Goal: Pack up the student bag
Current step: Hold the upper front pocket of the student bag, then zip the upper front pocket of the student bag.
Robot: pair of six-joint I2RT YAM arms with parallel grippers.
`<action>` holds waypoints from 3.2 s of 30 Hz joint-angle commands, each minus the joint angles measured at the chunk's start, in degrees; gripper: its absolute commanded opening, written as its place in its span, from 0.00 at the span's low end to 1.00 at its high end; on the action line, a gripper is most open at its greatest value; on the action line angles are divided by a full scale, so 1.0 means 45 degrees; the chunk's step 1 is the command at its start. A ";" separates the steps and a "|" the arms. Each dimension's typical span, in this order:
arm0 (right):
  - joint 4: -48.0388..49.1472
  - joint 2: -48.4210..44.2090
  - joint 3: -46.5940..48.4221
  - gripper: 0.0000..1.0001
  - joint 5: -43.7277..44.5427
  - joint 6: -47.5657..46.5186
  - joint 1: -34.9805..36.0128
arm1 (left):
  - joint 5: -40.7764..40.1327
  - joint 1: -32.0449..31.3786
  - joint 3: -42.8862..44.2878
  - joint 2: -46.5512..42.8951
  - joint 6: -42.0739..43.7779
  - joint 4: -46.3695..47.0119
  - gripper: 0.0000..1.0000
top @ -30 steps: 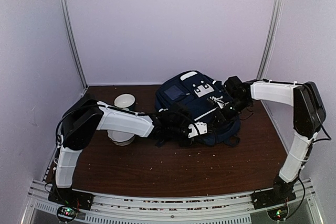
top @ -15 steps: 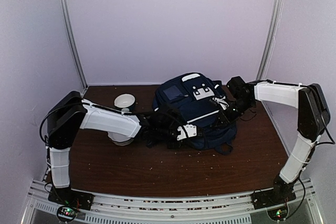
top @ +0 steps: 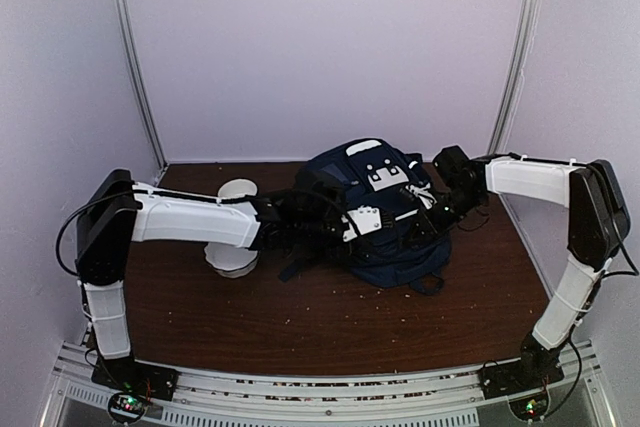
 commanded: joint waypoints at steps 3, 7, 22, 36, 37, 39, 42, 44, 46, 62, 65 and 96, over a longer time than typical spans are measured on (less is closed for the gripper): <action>0.0253 -0.0613 0.0037 0.02 -0.0523 0.0269 -0.0065 | -0.0338 0.0026 0.1815 0.1758 0.0336 0.0634 0.38; 0.0251 -0.0621 0.0017 0.02 -0.0596 0.0307 -0.0061 | -0.0586 0.0026 0.2419 0.2433 0.0411 0.0542 0.38; 0.0305 -0.0721 -0.0017 0.02 -0.0542 0.0420 -0.0061 | -0.0475 0.0046 0.3161 0.3085 0.0417 0.0115 0.22; 0.0216 -0.0437 0.0372 0.02 -0.0783 0.0660 -0.0139 | -0.0892 -0.0013 0.2982 0.3510 -0.0045 0.0115 0.41; 0.0199 -0.0445 0.0406 0.02 -0.0793 0.0658 -0.0139 | -0.1015 -0.0003 0.2993 0.3584 -0.0086 0.0112 0.41; 0.0207 -0.0498 0.0451 0.02 -0.0774 0.0695 -0.0150 | -0.1614 -0.0013 0.3133 0.3798 -0.0151 0.0026 0.41; 0.0196 -0.0534 0.0458 0.02 -0.0745 0.0699 -0.0145 | -0.2023 -0.0013 0.3229 0.3833 -0.0195 -0.0197 0.30; 0.0165 -0.0567 0.0391 0.02 -0.0651 0.0634 -0.0141 | -0.2042 -0.0013 0.3172 0.3661 -0.0269 -0.0255 0.22; 0.0092 -0.0598 0.0286 0.02 -0.0500 0.0483 -0.0139 | -0.2041 -0.0013 0.2991 0.3421 -0.0343 -0.0107 0.14; -0.0063 -0.0907 -0.0583 0.02 0.1519 -0.0386 -0.1890 | -0.2257 0.0111 0.1204 0.1561 -0.0182 0.0009 0.00; -0.0070 -0.0774 -0.0392 0.02 0.1611 -0.0487 -0.2307 | -0.2252 0.0195 0.0682 0.1196 -0.0247 -0.0010 0.00; 0.0932 -0.1386 -0.0270 0.01 -0.0578 -0.0280 0.0964 | -0.1734 -0.0352 -0.0399 -0.0260 -0.0562 0.0022 0.38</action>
